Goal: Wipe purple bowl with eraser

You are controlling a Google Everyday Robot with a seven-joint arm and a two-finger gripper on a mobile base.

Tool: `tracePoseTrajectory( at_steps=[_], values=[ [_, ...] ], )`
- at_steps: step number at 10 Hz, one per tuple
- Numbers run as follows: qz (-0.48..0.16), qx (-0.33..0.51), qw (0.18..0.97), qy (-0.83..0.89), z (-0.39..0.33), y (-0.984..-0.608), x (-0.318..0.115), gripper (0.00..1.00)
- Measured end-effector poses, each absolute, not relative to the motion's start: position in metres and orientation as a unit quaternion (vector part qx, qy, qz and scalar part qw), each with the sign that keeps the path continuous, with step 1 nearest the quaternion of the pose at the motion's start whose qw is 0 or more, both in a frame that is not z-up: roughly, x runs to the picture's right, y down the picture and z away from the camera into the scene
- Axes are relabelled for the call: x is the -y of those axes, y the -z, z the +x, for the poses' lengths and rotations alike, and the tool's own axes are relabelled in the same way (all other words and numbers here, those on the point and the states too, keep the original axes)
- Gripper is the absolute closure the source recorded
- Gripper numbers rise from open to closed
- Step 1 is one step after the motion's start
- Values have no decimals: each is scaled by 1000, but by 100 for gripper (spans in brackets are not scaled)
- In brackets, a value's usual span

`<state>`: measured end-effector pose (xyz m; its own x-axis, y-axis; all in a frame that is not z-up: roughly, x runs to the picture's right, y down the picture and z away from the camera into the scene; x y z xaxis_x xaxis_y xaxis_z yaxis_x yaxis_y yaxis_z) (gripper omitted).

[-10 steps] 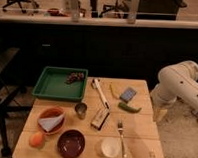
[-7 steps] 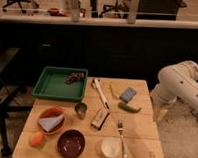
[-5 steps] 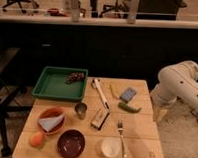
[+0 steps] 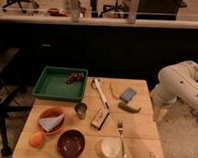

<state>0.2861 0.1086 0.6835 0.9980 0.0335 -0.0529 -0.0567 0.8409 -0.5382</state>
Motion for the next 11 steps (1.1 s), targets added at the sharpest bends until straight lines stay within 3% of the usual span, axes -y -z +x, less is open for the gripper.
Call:
tracePoseTrajectory(
  at_steps=[11],
  values=[
    [-273, -4, 962, 27, 271, -685, -113, 20]
  ],
)
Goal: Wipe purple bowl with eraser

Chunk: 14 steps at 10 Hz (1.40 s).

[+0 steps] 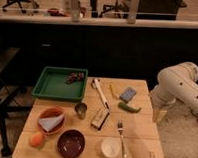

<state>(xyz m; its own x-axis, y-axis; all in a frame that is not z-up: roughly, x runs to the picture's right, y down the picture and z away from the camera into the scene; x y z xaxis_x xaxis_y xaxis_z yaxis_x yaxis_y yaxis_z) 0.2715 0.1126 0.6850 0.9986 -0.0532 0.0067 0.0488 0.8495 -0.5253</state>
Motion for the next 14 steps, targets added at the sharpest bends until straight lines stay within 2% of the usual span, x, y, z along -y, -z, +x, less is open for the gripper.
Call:
tracePoseTrajectory(
  at_steps=[5, 14],
  values=[
    [-255, 51, 947, 191, 204, -690, -123, 20],
    [-210, 207, 875, 384, 185, -689, -131, 20]
  ],
)
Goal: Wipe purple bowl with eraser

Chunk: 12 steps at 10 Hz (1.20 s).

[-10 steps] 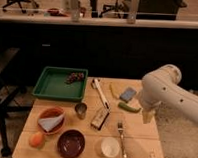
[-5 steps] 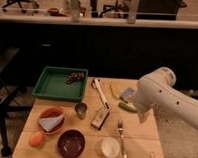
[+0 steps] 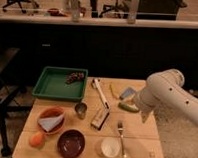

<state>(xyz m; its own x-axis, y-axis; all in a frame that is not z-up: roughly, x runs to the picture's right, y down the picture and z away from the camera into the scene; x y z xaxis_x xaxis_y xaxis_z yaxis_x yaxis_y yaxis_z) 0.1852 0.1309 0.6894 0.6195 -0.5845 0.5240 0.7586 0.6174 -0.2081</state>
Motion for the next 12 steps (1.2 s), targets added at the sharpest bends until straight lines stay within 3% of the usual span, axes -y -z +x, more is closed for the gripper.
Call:
tracePoseTrajectory(
  at_steps=[6, 12],
  values=[
    [-208, 211, 869, 396, 184, -689, -132, 20],
    [-233, 216, 844, 432, 121, -726, -124, 20]
  ],
)
